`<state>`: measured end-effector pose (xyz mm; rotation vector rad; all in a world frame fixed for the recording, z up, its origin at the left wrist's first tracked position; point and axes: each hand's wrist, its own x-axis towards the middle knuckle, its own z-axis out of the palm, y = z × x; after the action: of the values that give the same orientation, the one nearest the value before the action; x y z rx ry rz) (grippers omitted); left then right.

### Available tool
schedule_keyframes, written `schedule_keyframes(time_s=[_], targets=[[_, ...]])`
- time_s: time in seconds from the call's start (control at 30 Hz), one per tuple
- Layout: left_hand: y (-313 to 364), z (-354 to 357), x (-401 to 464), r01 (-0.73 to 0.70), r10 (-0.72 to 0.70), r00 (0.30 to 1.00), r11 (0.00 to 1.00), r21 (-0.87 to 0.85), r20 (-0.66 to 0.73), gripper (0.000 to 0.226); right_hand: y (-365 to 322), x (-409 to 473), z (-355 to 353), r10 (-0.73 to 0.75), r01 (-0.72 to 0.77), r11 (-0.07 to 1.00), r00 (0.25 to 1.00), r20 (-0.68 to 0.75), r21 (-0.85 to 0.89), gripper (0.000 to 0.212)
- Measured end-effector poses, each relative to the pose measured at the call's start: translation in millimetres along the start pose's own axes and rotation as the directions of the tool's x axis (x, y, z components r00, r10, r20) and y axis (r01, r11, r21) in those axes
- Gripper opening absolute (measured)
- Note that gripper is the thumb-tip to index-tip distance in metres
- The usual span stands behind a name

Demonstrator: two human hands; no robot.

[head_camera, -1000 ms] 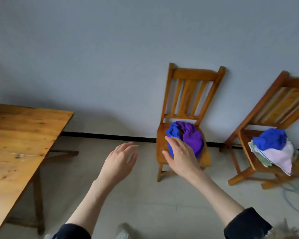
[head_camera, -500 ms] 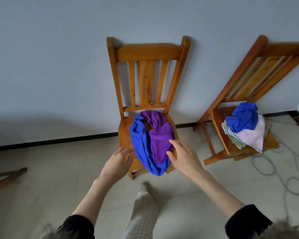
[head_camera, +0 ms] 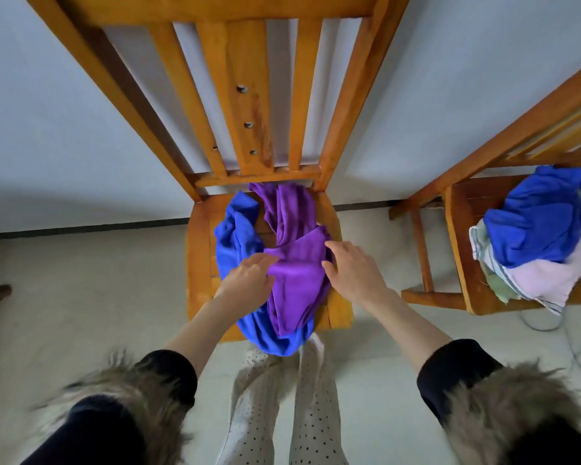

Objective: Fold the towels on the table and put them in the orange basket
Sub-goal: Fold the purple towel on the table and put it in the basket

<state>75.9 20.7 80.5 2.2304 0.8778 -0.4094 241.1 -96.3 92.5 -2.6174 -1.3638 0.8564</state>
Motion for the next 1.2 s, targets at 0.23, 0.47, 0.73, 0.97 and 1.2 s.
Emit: schedule_keyframes(time_s=[0.23,0.47,0.73,0.97,1.2], targets=[[0.2,51.0,69.8,0.07,-0.063,0.997,0.987,0.148,-0.051,0.062,41.7,70.9,43.1,-0.118,0.118,0.993,0.989,0.085,0.001,0.054],[3.0,71.3,100.0,0.197,-0.182,0.979,0.96,0.201,-0.089,0.049,58.5,123.5,59.0,-0.31,0.336,0.933,0.932,0.19,-0.126,0.044],[-7.9,47.4,64.0,0.101,-0.112,0.968,0.993,-0.058,-0.224,0.02,68.9,96.9,47.6,-0.418,0.418,0.909,0.908,0.025,0.002,0.014],[-4.0,-19.0,15.2,-0.04,-0.098,0.875,0.961,-0.273,-0.474,0.019,32.6,85.3,18.6,-0.558,0.558,0.825,0.829,0.025,-0.087,0.015],[-33.5,-72.5,-24.3,0.095,-0.326,0.687,0.926,-0.364,-0.65,0.013,18.3,83.3,3.7,-0.34,0.34,0.939,0.94,-0.004,0.049,0.019]])
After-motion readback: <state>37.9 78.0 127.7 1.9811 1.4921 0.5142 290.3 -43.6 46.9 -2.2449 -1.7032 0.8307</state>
